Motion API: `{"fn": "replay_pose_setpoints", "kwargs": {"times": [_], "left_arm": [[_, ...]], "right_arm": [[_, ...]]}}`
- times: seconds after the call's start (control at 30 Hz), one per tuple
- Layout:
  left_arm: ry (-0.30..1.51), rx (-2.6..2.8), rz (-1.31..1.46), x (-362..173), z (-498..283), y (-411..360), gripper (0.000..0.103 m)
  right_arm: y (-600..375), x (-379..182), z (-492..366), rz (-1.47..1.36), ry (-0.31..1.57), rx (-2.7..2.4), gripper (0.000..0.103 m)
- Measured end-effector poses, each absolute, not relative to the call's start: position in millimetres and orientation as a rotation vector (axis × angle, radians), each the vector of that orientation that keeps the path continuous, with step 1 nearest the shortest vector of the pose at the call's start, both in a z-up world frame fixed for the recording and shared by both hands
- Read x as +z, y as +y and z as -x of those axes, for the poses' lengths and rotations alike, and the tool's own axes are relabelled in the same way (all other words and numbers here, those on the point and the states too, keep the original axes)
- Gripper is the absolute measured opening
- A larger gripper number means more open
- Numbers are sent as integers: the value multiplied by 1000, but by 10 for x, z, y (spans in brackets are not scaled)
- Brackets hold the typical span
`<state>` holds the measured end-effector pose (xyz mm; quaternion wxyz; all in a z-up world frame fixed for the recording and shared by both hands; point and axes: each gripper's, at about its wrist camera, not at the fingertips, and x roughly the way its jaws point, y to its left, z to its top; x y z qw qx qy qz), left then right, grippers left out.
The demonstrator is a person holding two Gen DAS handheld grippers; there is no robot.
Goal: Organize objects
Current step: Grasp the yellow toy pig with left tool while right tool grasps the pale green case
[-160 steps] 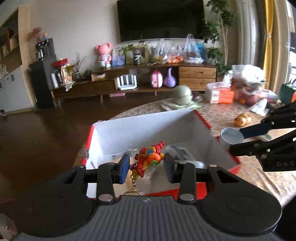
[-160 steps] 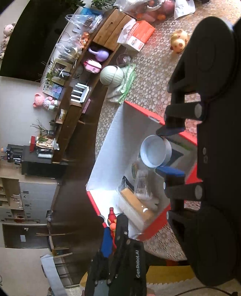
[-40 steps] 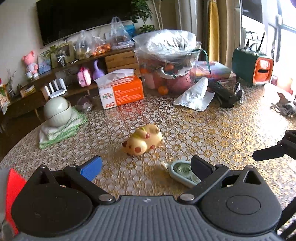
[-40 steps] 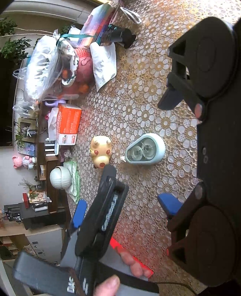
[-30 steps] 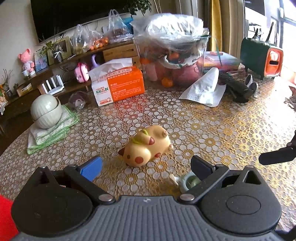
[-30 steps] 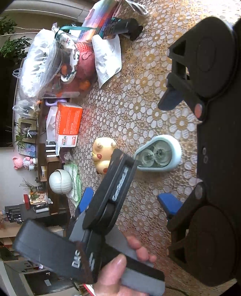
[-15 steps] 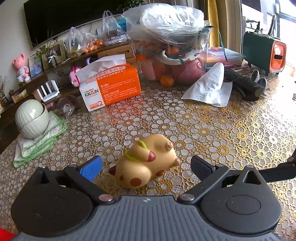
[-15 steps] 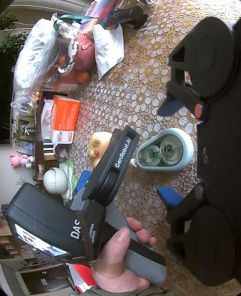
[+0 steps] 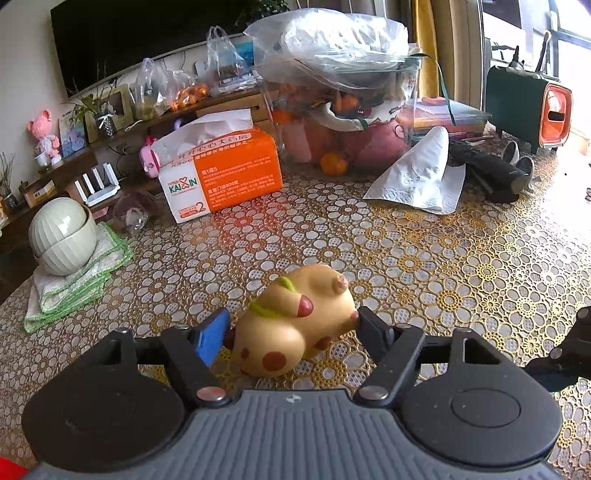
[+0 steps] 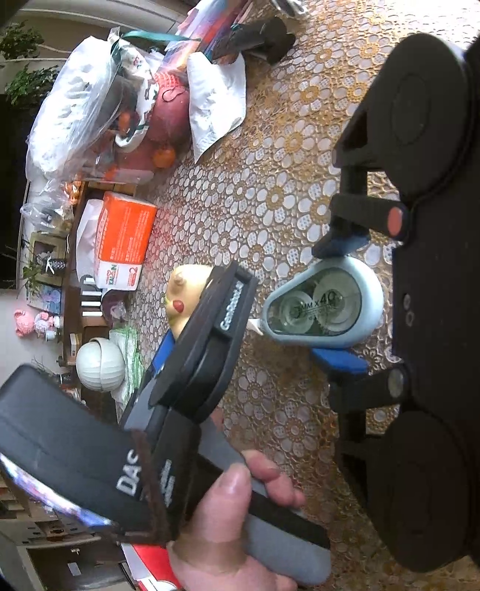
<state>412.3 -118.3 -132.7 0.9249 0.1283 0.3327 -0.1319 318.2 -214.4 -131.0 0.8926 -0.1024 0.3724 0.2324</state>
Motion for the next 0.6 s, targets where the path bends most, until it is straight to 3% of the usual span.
{"fn": "replay_pose_setpoints", "kwargs": {"times": [0.6], "left_arm": [[721, -240, -148, -833, -3374, -1036, 67]], "right_arm": [[-2235, -953, -2600, 122, 768, 462, 51]]}}
